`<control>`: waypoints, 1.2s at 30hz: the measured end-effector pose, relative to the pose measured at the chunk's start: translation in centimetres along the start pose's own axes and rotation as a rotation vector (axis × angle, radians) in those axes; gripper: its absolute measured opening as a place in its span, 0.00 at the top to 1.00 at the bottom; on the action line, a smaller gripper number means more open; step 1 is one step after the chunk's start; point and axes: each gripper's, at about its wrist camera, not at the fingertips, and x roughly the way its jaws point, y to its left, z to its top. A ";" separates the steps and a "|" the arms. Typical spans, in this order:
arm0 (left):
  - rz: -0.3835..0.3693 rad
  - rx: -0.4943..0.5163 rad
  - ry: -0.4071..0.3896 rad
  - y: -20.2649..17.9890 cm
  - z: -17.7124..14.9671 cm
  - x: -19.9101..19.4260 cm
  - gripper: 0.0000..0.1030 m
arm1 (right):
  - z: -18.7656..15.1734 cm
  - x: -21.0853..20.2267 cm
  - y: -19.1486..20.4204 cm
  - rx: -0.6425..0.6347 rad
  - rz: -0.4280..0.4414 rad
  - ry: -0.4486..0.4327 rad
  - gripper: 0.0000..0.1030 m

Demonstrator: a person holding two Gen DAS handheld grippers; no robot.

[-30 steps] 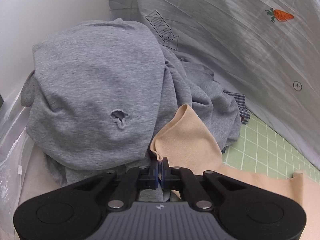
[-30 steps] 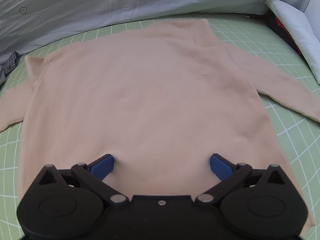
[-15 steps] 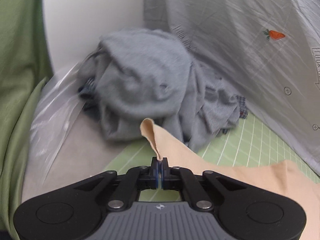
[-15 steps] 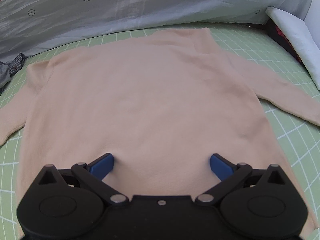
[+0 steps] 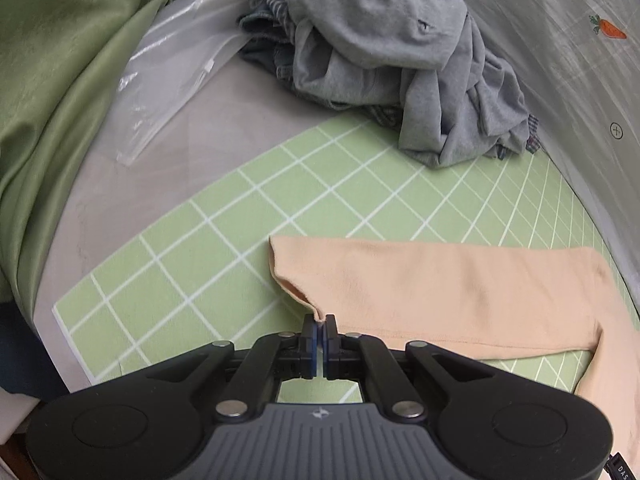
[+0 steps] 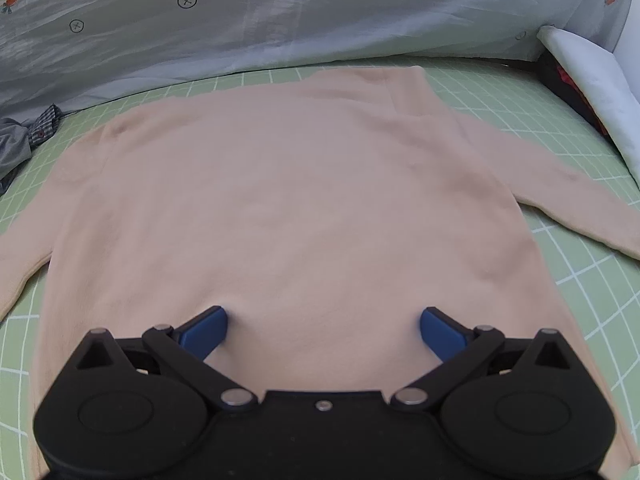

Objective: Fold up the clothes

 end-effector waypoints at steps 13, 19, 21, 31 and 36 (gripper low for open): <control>-0.007 -0.006 0.107 1.1 -3.7 -0.1 0.94 | -0.8 -0.5 -0.3 -0.050 0.040 -0.037 0.00; -0.019 0.019 0.023 -0.6 -3.6 -3.4 0.57 | -1.9 -4.0 -3.4 -0.007 0.099 -0.043 0.00; -0.030 0.068 -0.008 -2.5 -3.7 -4.4 0.41 | -2.4 -5.1 -5.5 0.030 0.083 -0.049 0.00; -0.092 0.231 -0.085 -13.1 -10.3 -8.1 0.29 | -1.4 -4.8 -16.8 0.118 0.022 -0.056 0.00; -0.055 0.291 -0.088 -17.6 -13.3 -8.8 0.24 | 2.0 -3.2 -20.4 0.093 0.017 -0.075 0.00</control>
